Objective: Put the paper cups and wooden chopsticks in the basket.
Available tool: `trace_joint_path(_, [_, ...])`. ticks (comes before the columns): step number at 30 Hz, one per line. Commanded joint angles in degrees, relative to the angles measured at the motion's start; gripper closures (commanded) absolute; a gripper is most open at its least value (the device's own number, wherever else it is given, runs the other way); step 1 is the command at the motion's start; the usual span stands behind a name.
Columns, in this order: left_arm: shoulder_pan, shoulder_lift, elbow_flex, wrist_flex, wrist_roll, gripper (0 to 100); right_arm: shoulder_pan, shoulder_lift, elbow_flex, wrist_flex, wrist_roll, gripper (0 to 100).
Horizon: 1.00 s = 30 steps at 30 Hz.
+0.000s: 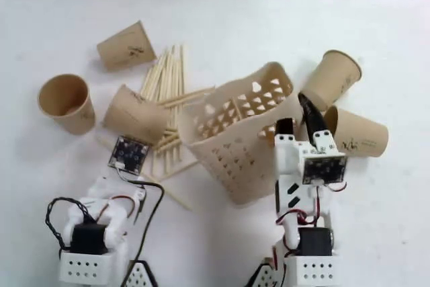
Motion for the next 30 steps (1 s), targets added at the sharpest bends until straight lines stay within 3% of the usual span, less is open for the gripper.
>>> trace_joint_path(1, [-0.31, -0.31, 0.0, 0.26, -0.18, 90, -0.04, -0.57, -0.44, -3.03, -4.92, 98.1])
trace_joint_path(6, [-0.31, -0.31, 0.0, 0.26, -0.18, 90, -1.27, -0.57, -0.35, -2.77, -8.0, 97.7])
trace_joint_path(12, [-0.31, -0.31, 0.0, 0.26, -0.18, 90, -6.55, -0.57, 1.85, 3.03, -8.88, 88.7])
trace_joint_path(18, [-0.31, -0.31, 0.0, 0.26, -0.18, 90, -13.32, -0.66, 1.85, 9.54, 0.79, 89.2])
trace_joint_path(27, [-0.31, -0.31, 0.0, 0.26, -0.18, 90, 3.65, -0.66, 1.85, 15.96, 2.29, 92.0])
trace_joint_path(30, [-0.31, -0.31, 0.0, 0.26, -0.18, 90, 5.49, -0.66, 1.85, 20.18, 7.91, 82.1])
